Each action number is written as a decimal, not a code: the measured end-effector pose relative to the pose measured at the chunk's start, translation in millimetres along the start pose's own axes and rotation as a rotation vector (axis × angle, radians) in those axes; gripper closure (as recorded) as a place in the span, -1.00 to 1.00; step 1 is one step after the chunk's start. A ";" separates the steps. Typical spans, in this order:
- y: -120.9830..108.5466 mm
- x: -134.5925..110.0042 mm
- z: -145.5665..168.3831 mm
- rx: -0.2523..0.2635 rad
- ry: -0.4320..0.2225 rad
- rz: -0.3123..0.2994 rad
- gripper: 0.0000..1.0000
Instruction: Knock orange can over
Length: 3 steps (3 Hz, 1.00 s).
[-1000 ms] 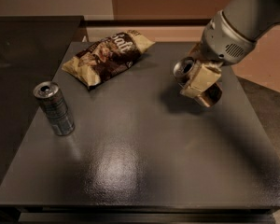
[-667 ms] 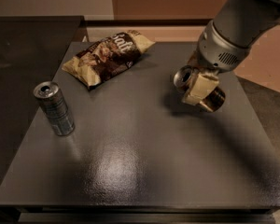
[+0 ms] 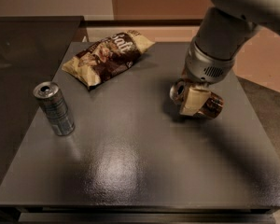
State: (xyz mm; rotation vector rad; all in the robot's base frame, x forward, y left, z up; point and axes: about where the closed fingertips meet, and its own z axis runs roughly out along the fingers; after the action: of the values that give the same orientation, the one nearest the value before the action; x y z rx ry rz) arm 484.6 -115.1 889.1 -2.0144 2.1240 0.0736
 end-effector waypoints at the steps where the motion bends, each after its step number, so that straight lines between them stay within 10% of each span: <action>1: 3.8 -1.7 10.8 -0.013 0.038 -0.013 -0.77; 3: 10.2 -3.0 31.7 -0.039 0.065 -0.027 -1.00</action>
Offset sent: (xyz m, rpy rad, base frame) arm -0.0041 0.0088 -0.0280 -0.0908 0.0414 0.0254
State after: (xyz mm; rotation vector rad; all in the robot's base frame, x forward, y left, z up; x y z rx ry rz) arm 478.4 -105.8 857.5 -2.0946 2.1499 0.0467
